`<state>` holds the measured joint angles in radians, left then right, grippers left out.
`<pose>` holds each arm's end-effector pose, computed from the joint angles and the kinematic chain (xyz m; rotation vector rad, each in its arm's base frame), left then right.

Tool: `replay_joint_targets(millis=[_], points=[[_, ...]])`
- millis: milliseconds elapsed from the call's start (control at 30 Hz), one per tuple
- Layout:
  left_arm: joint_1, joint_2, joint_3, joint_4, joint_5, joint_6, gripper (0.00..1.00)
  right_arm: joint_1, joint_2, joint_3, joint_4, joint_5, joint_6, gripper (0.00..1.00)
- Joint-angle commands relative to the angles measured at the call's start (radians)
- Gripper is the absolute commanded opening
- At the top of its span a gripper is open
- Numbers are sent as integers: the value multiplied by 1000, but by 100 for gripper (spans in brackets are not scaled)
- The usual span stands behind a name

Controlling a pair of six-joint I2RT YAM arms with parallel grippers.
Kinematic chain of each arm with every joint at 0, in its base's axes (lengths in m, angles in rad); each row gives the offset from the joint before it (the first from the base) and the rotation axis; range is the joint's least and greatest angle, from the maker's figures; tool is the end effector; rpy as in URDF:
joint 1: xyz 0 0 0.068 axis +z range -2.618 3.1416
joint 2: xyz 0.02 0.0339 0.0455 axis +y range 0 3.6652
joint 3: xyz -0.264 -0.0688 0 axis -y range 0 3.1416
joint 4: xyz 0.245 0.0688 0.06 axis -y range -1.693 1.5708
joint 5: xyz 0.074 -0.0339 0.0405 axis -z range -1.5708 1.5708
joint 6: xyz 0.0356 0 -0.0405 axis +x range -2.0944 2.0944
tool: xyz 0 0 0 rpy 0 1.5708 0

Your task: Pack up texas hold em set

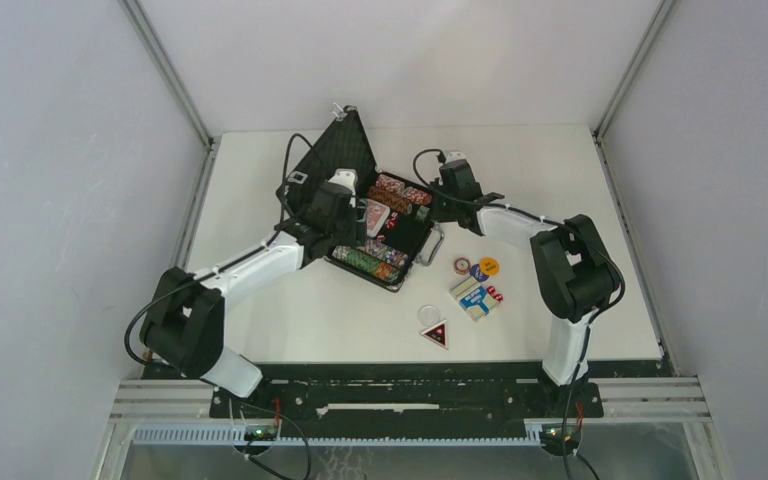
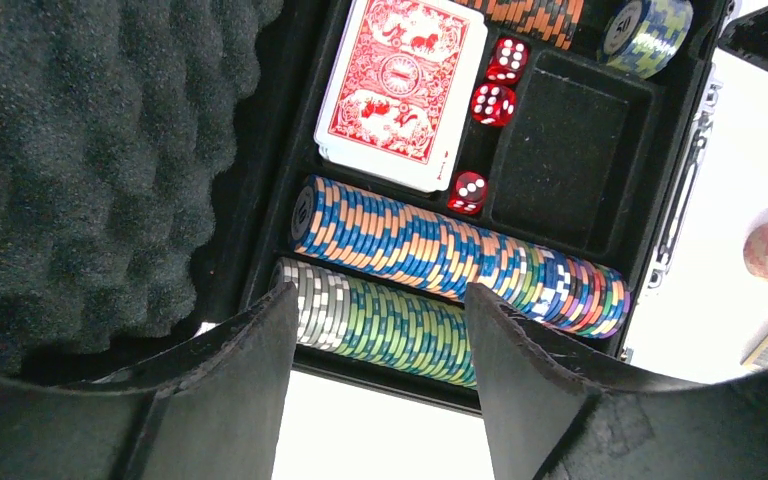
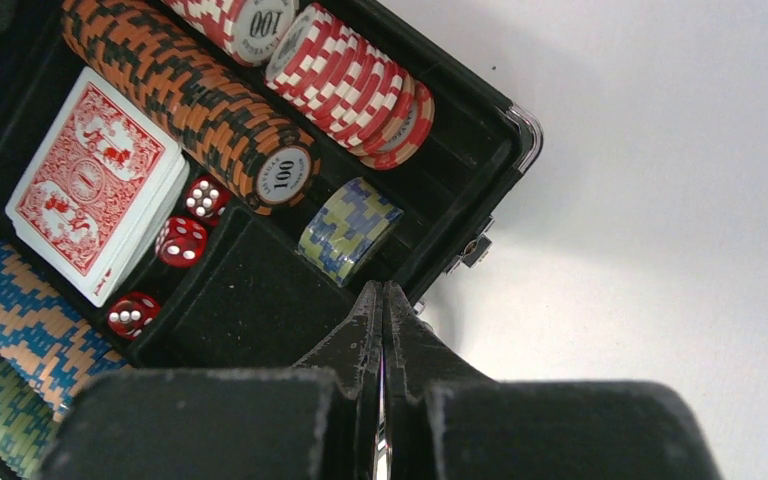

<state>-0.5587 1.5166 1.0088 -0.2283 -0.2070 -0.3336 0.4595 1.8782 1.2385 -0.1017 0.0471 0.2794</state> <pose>0.2834 -0.1685 0.2373 0.1528 2.2928 -0.2241 0.3710 0.1817 0.1930 -0.1857 2.3254 0.3196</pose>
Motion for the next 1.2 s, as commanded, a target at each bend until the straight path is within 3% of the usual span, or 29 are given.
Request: replay_joint_targets(millis=[0,1167], points=[[0,-8,-1,55,15,-11,67,-3,16,42,23,2,11,0],[1,18,-4,50,-5,-1,68,28,206,232,14,-133,-18,1]])
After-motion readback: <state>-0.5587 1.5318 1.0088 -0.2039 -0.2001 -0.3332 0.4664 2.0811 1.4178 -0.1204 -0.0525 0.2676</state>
